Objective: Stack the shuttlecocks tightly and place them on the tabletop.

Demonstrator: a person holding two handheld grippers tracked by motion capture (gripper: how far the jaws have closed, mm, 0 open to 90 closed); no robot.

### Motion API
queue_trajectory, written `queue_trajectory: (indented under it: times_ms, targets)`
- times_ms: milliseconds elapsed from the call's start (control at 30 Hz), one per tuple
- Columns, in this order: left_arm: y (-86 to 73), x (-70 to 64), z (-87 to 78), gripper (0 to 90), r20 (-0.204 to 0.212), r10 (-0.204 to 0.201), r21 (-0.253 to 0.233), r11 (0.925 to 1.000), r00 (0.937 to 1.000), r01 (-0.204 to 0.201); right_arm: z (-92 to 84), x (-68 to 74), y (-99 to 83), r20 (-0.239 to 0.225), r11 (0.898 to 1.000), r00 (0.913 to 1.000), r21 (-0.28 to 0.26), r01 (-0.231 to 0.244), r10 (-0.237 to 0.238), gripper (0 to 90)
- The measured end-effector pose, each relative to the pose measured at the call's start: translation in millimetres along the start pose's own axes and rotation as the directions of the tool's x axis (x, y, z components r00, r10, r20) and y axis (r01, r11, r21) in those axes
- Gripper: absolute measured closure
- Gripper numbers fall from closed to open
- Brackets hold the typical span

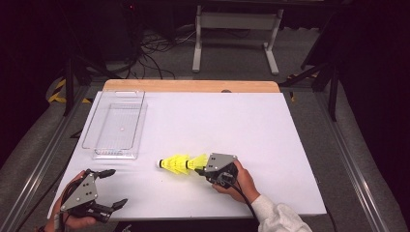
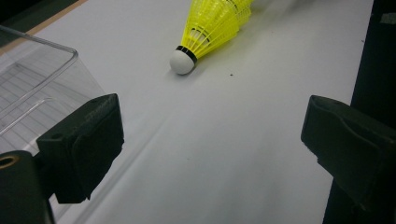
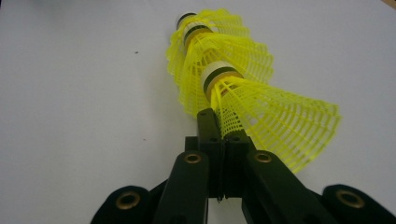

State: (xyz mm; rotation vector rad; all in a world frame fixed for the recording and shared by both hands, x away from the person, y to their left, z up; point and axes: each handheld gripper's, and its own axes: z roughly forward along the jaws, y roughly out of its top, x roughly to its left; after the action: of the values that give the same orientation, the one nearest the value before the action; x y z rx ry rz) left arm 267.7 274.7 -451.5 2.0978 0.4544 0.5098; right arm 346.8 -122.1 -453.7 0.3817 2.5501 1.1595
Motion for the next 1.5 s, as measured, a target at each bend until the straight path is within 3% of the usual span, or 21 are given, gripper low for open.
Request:
queue_trajectory:
  times_ms: [900, 1500]
  targets:
    - [-0.2, 0.1, 0.4, 6.9, 0.004, -0.002, -0.003, 1.0000, 1.0000, 0.002, 26.7, 2.7, 12.9, -0.011, 1.000, 0.9998, -0.001, 0.016, -0.016, 89.3]
    - [-0.2, 0.2, 1.1, 6.9, 0.005, -0.007, -0.003, 1.0000, 1.0000, 0.007, 37.3, -0.5, 9.5, -0.033, 0.999, 0.9995, 0.050, 0.000, 0.002, 84.8]
